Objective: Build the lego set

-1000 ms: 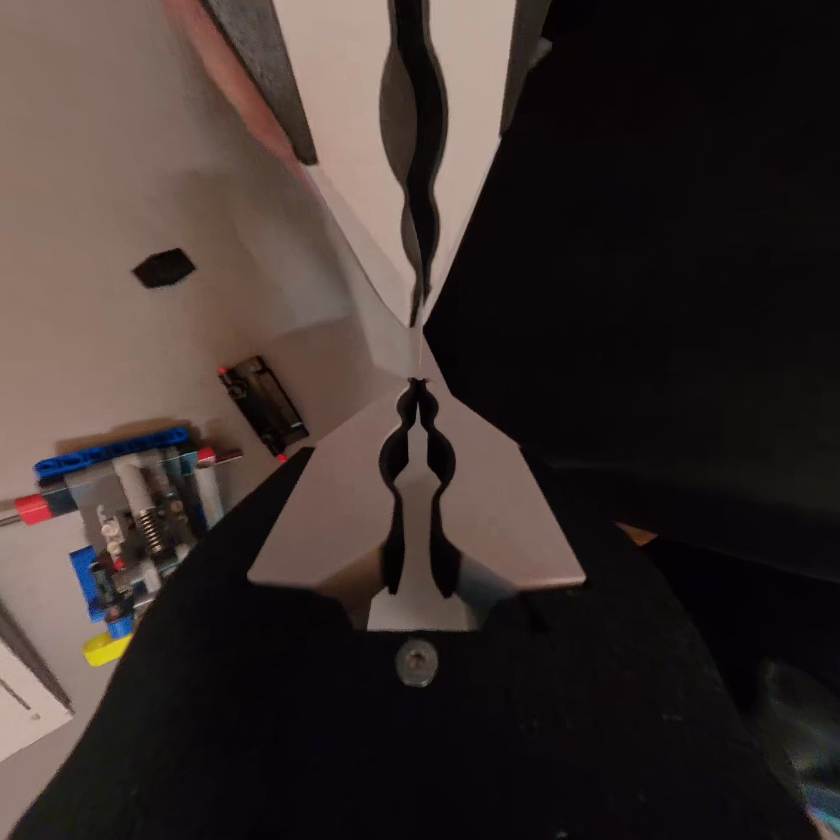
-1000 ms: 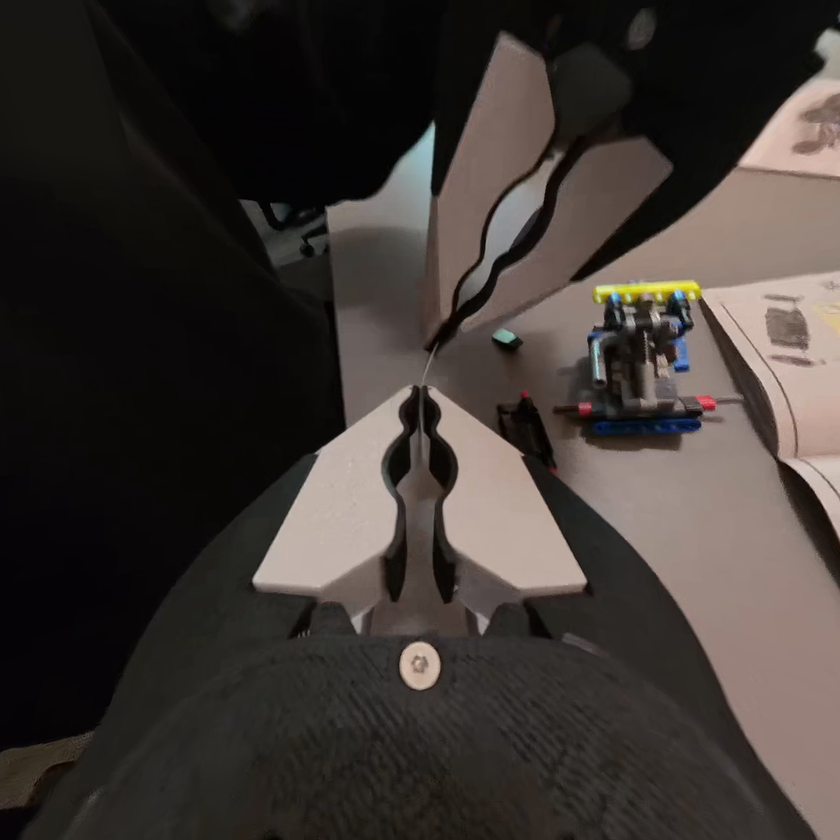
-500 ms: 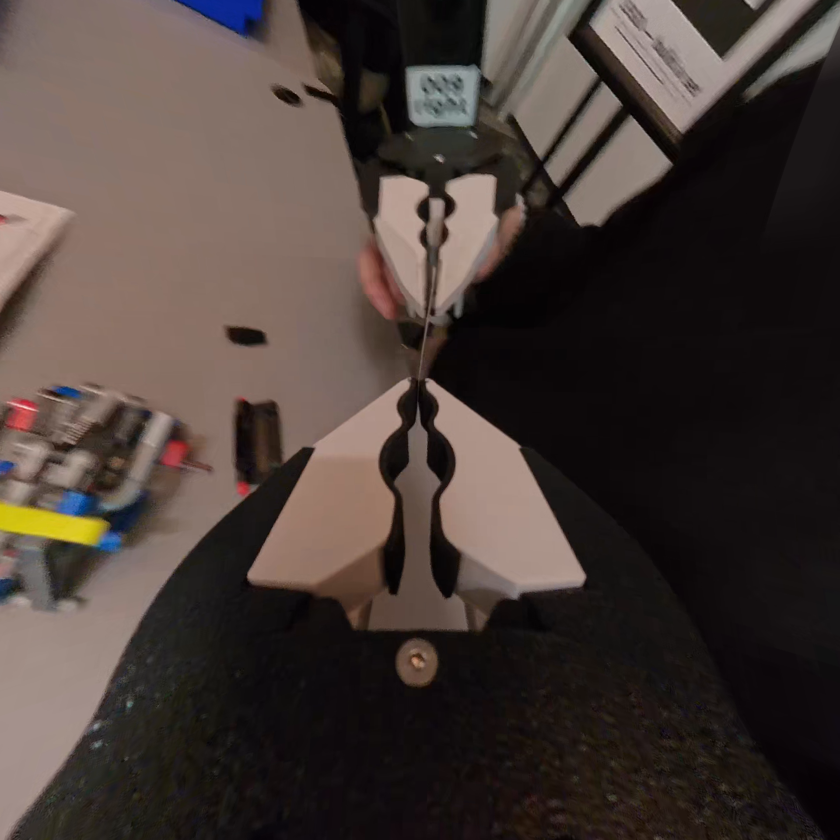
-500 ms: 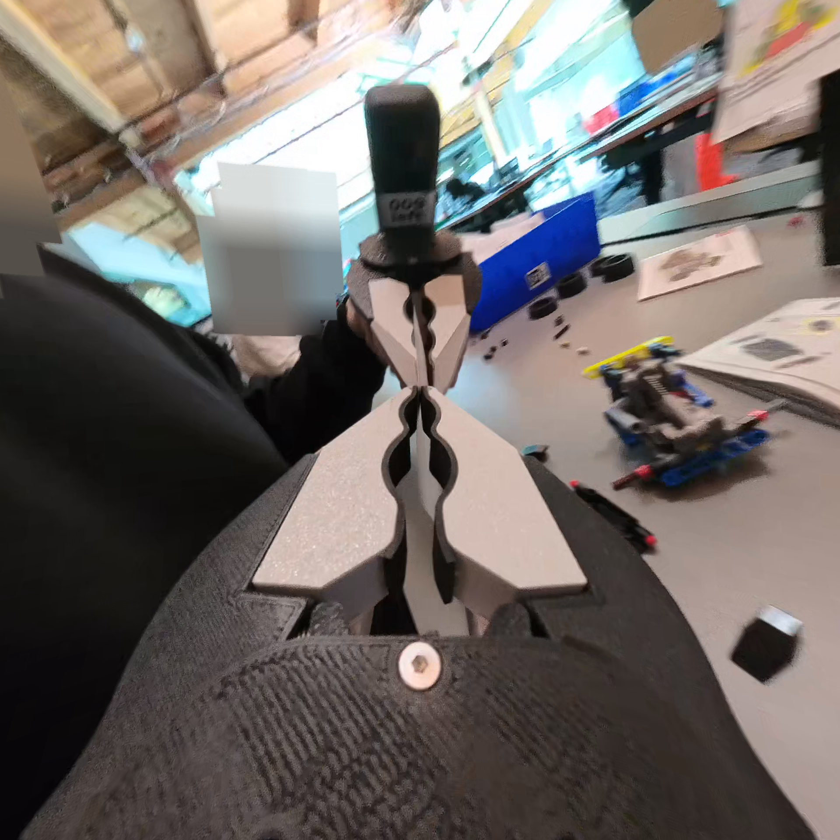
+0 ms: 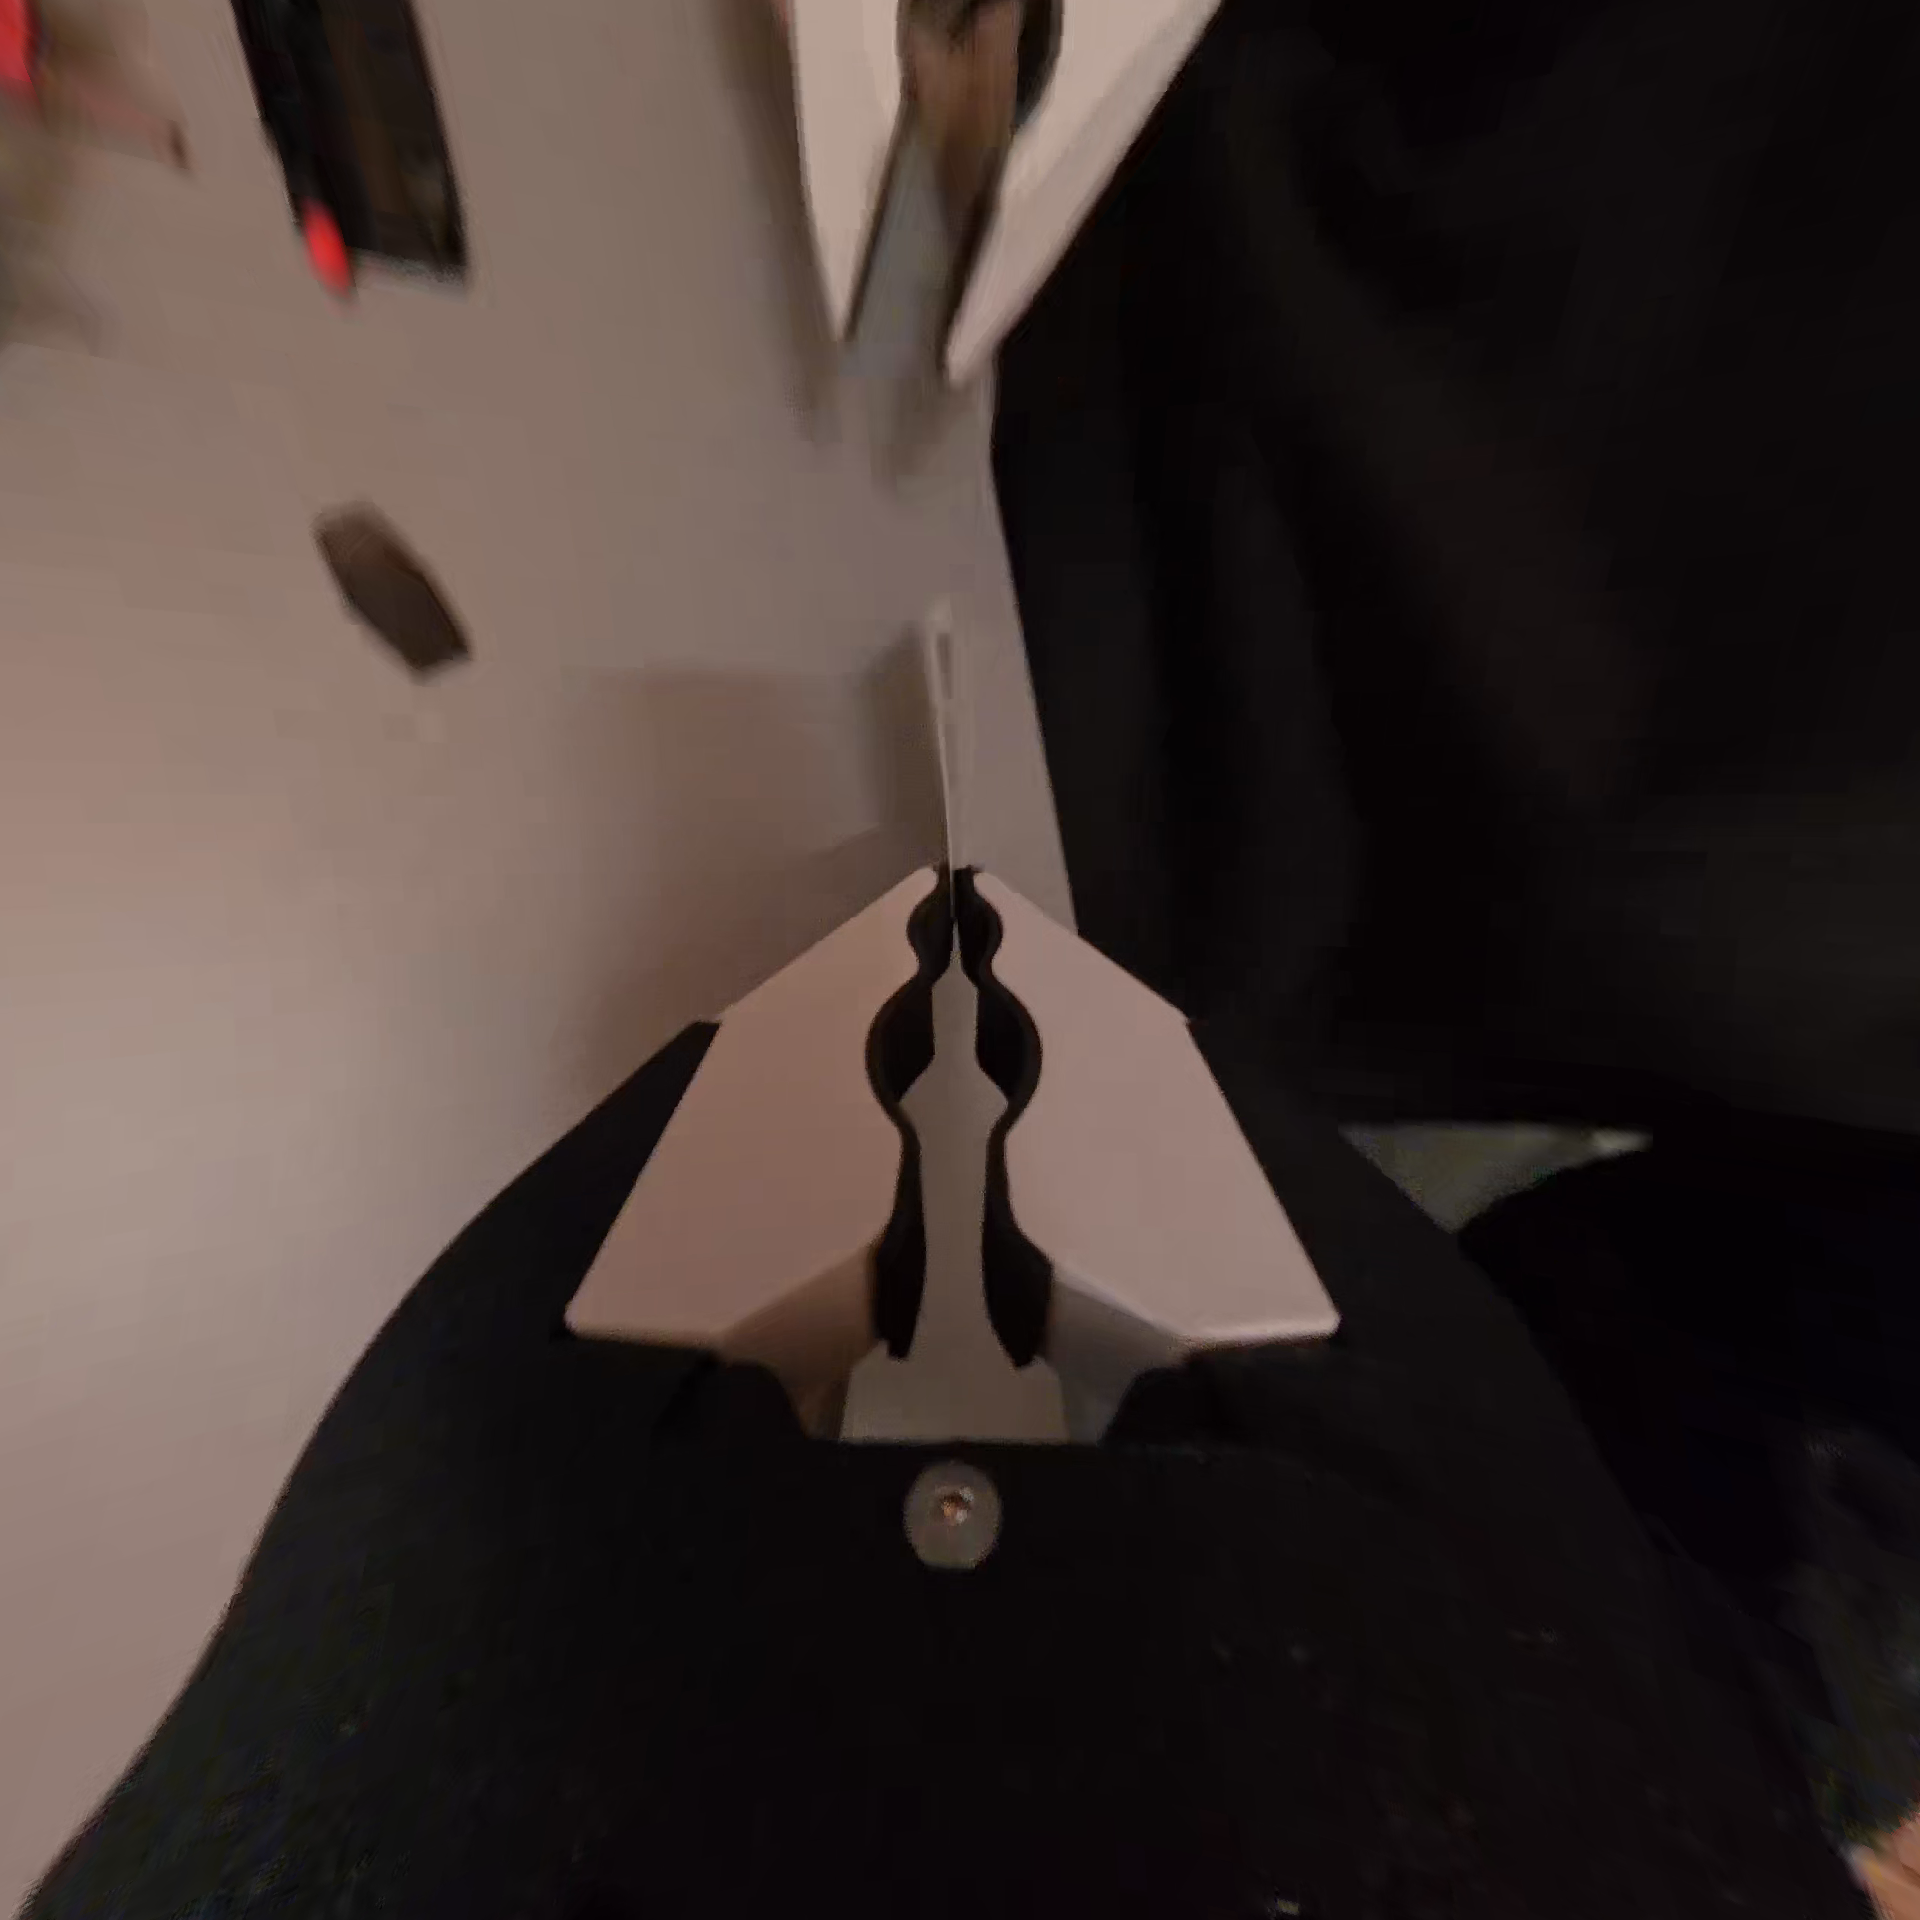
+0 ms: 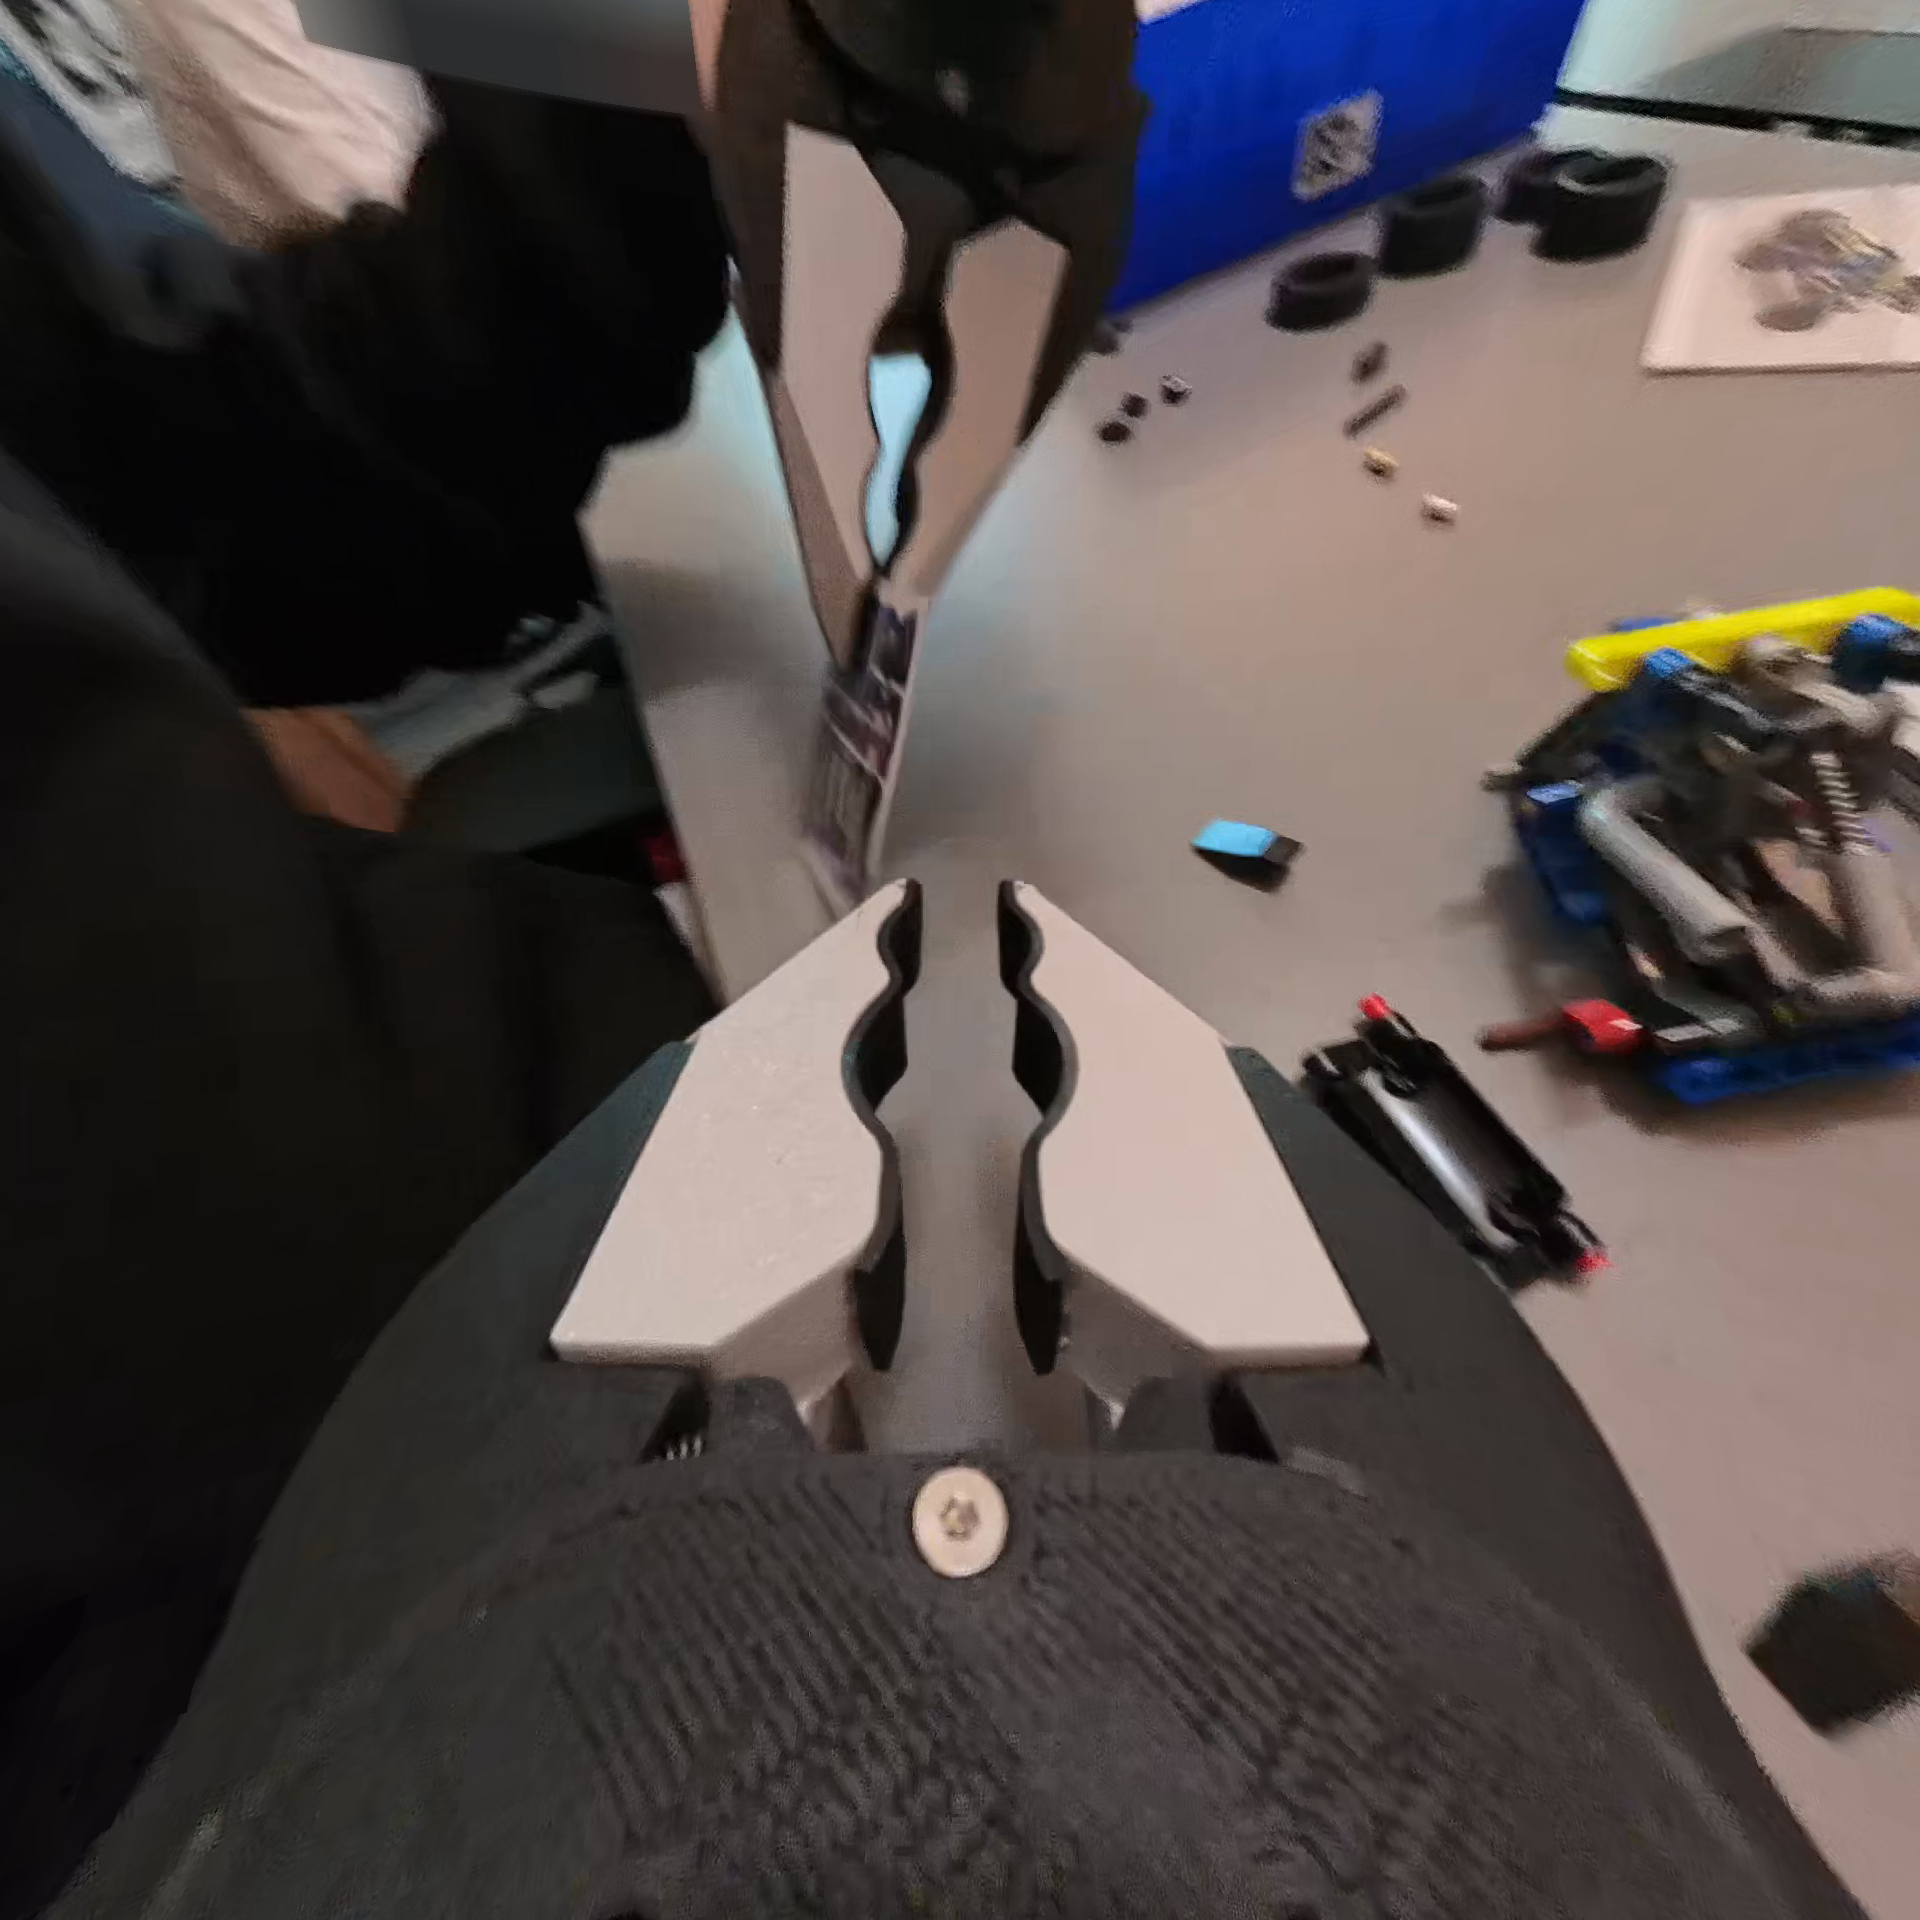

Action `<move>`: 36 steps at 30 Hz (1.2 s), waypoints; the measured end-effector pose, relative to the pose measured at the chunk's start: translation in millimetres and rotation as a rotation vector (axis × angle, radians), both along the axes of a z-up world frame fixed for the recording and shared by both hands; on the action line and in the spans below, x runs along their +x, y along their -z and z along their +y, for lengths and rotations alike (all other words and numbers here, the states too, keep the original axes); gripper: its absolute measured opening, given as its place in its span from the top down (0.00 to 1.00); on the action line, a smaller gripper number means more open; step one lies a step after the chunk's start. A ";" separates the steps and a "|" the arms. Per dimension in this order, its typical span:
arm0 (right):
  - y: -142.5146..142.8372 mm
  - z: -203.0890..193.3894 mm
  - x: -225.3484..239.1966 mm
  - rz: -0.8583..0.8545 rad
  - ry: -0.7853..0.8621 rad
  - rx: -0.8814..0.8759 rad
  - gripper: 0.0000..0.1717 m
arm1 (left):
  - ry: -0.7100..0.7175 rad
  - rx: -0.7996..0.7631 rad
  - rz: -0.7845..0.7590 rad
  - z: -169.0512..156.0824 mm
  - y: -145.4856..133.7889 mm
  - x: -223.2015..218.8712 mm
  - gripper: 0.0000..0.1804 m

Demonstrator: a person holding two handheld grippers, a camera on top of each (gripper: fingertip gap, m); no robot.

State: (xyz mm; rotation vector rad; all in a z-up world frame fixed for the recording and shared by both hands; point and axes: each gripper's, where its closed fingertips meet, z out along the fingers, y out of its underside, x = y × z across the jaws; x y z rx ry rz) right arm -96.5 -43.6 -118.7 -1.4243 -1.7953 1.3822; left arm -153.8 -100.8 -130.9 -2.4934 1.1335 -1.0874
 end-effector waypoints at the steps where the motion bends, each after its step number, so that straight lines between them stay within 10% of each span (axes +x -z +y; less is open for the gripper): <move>1: 4.8 6.0 -1.3 -0.012 0.031 0.067 0.95 | 0.010 -0.043 0.043 -3.6 5.2 -16.3 1.00; 9: 34.3 23.8 -24.6 -0.109 0.142 0.407 1.00 | -0.130 -0.128 0.331 35.0 51.1 -85.6 0.99; 18: 50.0 28.9 -40.7 -0.122 0.177 0.538 1.00 | -0.260 0.221 0.453 66.7 41.0 -108.7 0.89; 36: 56.9 44.3 -53.4 -0.214 0.221 0.612 1.00 | -0.336 0.381 0.199 58.3 35.3 -51.2 0.88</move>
